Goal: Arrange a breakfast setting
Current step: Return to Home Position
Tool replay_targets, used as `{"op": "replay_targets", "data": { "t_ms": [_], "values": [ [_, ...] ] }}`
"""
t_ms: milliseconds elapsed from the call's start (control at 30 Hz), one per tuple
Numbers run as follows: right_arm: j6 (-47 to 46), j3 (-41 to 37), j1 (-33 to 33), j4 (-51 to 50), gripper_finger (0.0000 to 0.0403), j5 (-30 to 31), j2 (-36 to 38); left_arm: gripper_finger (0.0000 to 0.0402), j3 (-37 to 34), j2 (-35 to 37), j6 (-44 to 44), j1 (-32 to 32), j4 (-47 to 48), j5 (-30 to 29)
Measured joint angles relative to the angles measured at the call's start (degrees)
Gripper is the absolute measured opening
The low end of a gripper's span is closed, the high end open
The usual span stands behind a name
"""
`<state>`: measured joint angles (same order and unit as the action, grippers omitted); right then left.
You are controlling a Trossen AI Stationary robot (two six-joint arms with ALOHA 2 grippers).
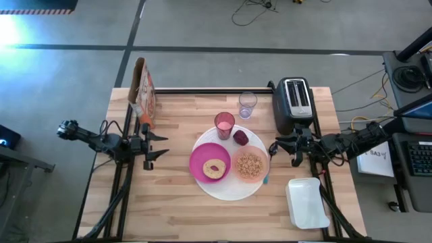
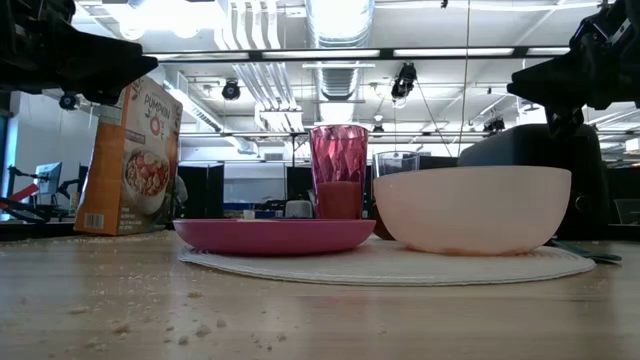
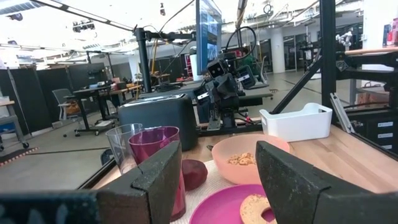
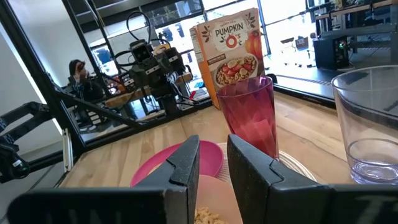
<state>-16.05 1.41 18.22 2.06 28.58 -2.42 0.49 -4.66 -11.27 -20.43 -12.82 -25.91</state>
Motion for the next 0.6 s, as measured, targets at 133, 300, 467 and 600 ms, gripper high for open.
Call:
{"op": "replay_targets", "data": {
  "t_ms": [133, 300, 467, 600],
  "values": [
    [0.0, 0.0, 0.0, 0.0, 0.0073, 0.0, 0.0, 0.0191, 0.0, -0.3, 0.0, 0.0, 0.0, 0.0],
    [0.0, 0.0, 0.0, 0.0, 0.0073, 0.0, 0.0, 0.0191, 0.0, -0.4, 0.0, 0.0, 0.1, 0.0],
    [0.0, 0.0, 0.0, 0.0, 0.0073, 0.0, 0.0, 0.0191, 0.0, -0.5, 0.0, 0.0, 0.0, 0.0],
    [0.0, 0.0, 0.0, 0.0, 0.0073, 0.0, 0.0, 0.0191, 0.0, -0.5, 0.0, 0.0, 0.1, 0.0]
  ]
}}
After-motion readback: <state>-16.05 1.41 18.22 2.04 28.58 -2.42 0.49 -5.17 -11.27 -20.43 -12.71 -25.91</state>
